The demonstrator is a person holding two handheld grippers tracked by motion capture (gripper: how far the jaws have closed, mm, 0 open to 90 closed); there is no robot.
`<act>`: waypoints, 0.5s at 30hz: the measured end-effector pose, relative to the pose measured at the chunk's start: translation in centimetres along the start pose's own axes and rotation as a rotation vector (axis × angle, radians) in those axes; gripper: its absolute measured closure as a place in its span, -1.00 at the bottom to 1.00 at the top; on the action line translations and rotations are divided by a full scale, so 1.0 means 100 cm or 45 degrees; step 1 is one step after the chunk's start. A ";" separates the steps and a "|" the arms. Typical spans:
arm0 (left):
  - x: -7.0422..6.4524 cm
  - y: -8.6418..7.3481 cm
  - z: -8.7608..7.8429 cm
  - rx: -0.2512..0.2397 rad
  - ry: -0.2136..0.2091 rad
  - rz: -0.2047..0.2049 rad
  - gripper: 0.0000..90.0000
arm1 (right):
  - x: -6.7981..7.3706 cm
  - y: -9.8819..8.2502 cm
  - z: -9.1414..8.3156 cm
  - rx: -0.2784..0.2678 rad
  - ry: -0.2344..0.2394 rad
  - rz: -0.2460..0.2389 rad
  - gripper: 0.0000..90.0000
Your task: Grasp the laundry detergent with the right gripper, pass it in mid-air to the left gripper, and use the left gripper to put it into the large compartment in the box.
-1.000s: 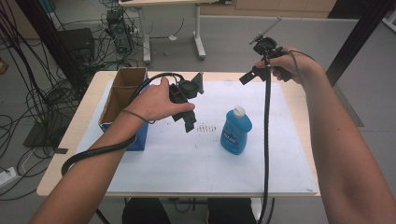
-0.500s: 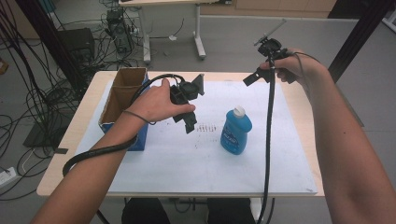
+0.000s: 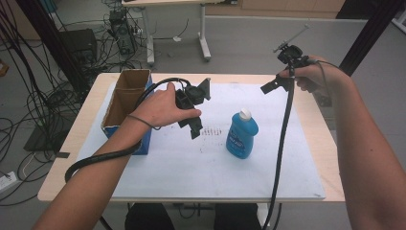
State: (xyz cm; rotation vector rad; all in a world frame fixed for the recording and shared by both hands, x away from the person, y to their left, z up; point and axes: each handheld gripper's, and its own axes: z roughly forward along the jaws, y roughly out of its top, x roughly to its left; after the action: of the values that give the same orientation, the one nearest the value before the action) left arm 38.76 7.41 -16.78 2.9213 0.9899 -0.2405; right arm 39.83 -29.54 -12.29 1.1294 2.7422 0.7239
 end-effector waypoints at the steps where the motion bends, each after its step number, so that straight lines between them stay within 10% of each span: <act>1: -0.001 0.000 0.000 0.001 0.003 -0.006 -0.85 | 0.001 -0.003 -0.002 -0.006 0.002 -0.008 -0.83; 15: -0.005 -0.001 -0.001 0.002 0.003 -0.002 -0.85 | 0.012 -0.033 -0.016 -0.022 -0.011 0.001 -0.83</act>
State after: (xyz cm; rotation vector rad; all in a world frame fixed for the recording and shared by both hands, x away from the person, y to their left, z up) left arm 38.29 7.17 -16.64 2.9232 0.9930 -0.2385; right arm 36.40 -31.40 -12.27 1.1278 2.7233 0.7391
